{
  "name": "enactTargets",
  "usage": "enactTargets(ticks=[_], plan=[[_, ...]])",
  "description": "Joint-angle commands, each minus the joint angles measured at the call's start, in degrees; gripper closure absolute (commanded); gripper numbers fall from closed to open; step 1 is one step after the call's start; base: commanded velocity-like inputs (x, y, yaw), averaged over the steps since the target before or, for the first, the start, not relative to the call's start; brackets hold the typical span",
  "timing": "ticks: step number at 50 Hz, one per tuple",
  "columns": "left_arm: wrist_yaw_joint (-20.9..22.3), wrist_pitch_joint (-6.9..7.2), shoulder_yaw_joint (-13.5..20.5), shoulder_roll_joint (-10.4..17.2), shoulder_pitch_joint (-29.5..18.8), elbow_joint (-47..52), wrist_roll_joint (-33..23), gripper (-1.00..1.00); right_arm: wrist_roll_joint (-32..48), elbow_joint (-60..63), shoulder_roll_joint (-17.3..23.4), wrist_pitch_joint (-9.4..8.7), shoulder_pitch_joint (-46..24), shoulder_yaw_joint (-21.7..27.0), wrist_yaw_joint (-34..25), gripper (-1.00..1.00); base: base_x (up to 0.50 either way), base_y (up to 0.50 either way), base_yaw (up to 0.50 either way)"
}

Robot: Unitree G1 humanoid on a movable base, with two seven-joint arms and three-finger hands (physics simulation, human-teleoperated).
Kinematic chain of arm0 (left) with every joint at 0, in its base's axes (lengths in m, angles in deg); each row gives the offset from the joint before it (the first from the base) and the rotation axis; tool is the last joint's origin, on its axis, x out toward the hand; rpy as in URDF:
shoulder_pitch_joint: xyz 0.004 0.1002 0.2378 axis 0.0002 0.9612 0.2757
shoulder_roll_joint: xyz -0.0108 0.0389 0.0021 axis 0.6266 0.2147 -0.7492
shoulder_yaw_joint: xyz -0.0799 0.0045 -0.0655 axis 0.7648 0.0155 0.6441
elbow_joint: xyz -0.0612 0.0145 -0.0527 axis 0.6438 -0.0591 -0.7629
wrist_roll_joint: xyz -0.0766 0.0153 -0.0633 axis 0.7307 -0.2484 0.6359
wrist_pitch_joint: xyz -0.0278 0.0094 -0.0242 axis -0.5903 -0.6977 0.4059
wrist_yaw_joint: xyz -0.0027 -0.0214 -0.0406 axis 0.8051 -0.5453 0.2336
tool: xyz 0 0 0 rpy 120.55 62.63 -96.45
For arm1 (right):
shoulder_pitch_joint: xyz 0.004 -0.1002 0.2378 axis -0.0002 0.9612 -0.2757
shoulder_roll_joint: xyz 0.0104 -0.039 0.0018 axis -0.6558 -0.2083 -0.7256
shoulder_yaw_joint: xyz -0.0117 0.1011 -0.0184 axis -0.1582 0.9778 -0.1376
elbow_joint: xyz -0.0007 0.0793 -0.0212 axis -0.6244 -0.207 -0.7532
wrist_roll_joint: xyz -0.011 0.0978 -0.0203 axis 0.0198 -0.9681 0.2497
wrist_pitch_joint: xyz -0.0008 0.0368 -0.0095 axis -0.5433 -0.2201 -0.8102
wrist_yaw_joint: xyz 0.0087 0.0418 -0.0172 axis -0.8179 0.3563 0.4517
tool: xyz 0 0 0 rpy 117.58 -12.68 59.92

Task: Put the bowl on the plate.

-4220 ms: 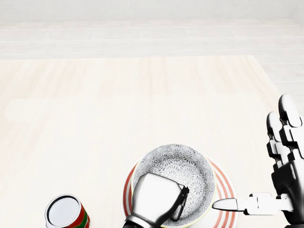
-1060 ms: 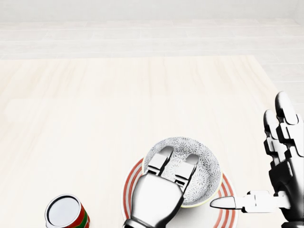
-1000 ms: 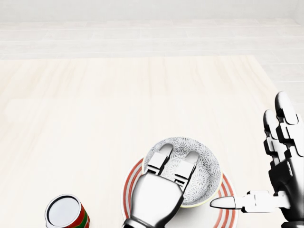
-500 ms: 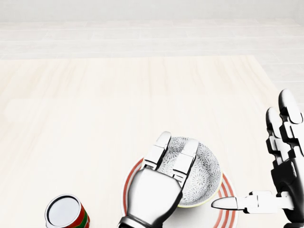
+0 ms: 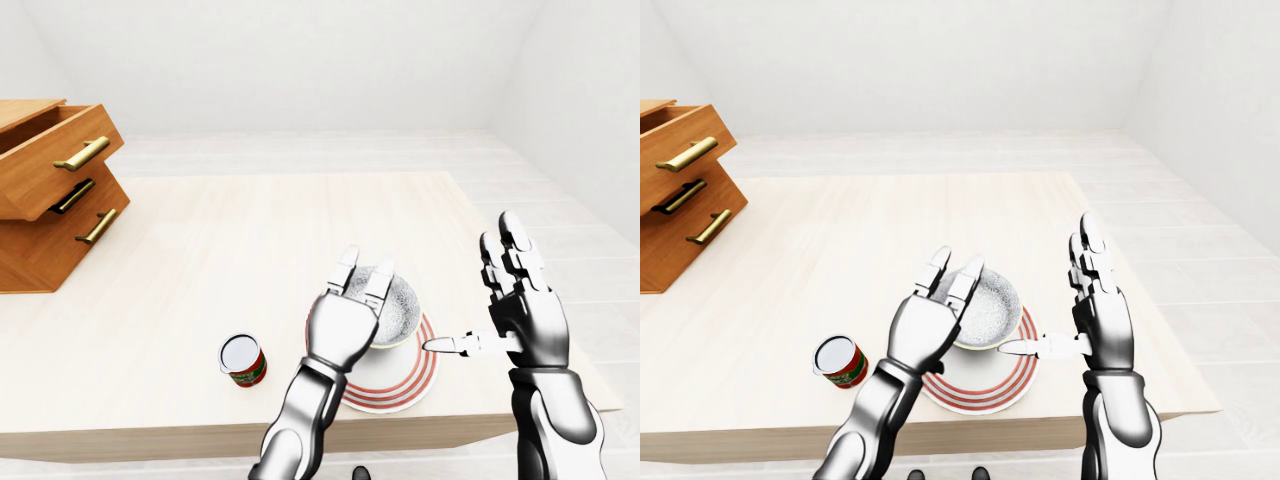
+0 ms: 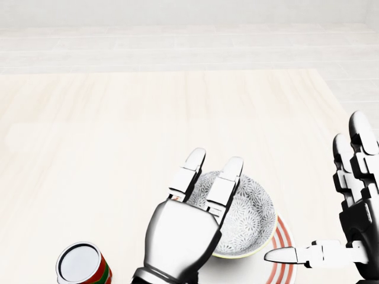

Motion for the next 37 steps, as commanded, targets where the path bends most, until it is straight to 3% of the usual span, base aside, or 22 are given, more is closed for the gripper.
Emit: enactTargets(ticks=[1,21,37], plan=[[3.75,0.2,0.56,0.82,0.67,6.76,1.2,-1.0,0.13,0.82,-0.05,0.0,0.08,-0.09,-0.05,-1.0,0.0,0.0,0.0],[9.54,0.33,4.22,1.29,0.08,13.72,4.31,-1.0,1.24,2.43,0.03,0.0,-0.56,-1.28,0.51,-1.0,0.0,0.0,0.0],[10.11,-0.05,4.16,2.0,1.7,16.32,4.83,-1.0,1.24,3.2,-0.17,0.0,-0.08,-1.47,0.51,-1.0,0.0,0.0,0.0]])
